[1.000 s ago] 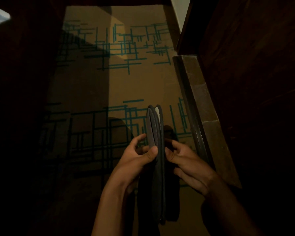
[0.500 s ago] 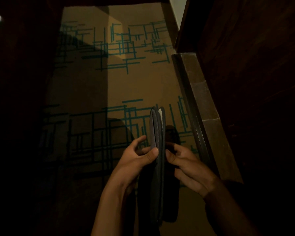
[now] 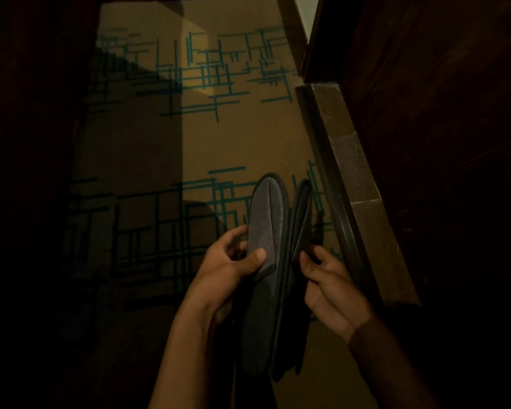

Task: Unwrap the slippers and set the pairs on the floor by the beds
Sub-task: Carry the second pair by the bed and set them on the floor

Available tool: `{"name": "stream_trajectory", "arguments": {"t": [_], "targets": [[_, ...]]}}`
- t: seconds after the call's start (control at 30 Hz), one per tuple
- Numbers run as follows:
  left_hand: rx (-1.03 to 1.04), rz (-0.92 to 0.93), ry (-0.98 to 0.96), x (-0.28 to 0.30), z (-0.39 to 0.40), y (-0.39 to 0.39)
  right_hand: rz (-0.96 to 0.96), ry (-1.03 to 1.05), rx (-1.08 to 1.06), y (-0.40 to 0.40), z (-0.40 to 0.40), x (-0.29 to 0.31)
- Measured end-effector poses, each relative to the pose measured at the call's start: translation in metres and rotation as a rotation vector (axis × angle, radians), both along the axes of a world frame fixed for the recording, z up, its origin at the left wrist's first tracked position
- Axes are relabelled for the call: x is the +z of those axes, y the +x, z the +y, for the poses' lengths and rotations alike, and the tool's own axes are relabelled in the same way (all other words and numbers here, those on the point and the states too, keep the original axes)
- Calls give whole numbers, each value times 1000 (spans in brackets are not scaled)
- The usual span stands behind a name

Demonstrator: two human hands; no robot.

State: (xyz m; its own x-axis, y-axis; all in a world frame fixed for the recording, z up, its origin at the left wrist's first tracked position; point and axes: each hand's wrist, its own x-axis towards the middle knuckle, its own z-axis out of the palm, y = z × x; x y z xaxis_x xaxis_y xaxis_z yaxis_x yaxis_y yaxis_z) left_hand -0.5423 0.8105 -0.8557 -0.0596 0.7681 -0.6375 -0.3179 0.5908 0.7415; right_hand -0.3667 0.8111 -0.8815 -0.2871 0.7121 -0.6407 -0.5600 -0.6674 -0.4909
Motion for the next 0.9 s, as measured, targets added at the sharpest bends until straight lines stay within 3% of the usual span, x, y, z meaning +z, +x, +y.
{"name": "stream_trajectory", "arguments": {"t": [0.13, 0.3, 0.63, 0.9], "targets": [[25, 128, 40, -2, 19, -20, -139, -66, -77, 4, -12, -6], [-121, 528, 67, -19, 55, -45, -329, -214, -159, -8, -40, -18], [-469, 869, 204, -51, 117, -46, -108, -570, -403, -36, -63, -8], [-537, 995, 393, -47, 128, -42, -53, -632, -494, -60, -59, -6]]}}
